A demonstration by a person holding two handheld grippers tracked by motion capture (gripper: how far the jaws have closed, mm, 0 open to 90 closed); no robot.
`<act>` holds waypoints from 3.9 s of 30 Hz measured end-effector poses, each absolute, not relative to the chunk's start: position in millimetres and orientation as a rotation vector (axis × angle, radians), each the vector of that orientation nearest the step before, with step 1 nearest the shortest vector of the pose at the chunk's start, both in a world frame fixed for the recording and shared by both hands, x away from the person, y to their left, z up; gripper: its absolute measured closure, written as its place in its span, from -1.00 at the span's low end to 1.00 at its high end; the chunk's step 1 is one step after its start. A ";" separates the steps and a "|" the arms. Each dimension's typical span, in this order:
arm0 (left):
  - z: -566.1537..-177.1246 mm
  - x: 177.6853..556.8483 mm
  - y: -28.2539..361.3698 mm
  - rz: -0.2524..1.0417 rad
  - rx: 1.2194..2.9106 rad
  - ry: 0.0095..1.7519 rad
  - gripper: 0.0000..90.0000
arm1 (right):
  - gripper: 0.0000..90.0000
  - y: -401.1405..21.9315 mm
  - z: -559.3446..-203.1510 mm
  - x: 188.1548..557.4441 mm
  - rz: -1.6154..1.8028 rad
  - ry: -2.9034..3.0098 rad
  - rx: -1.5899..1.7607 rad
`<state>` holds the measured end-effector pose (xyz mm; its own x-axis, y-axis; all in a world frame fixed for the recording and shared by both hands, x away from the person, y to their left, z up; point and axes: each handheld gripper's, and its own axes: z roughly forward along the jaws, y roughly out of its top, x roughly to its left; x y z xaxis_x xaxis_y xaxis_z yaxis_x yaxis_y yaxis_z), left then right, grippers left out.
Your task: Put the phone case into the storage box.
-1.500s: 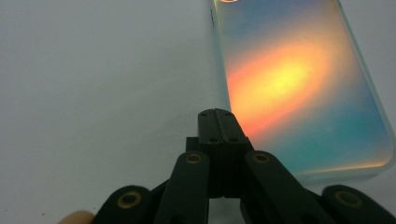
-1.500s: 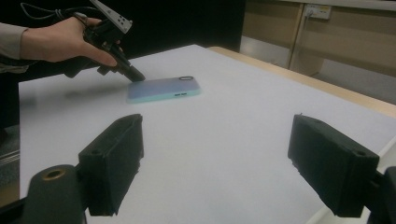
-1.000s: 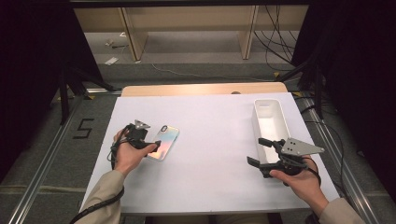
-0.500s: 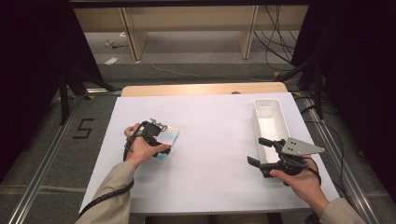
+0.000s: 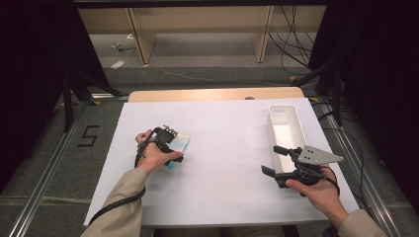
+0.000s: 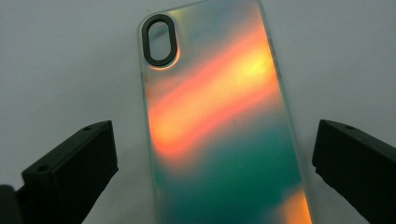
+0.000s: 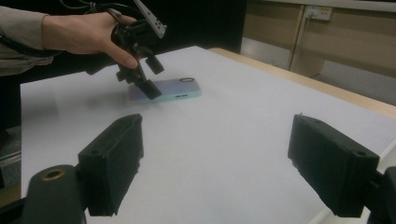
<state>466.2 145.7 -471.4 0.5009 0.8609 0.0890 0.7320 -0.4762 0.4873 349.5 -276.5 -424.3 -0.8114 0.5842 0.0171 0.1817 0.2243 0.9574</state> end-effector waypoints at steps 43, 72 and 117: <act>-477.0 472.2 149.9 0.290 2.344 1.431 -0.71 | -0.58 -275.9 -424.8 349.6 1.614 2.168 0.710; -476.3 470.6 150.9 0.285 2.320 1.458 -0.63 | -0.58 -276.3 -424.2 349.2 1.612 2.162 0.708; -452.1 460.0 145.5 0.351 2.151 1.336 -0.62 | -0.58 -278.8 -421.7 348.2 1.618 2.142 0.713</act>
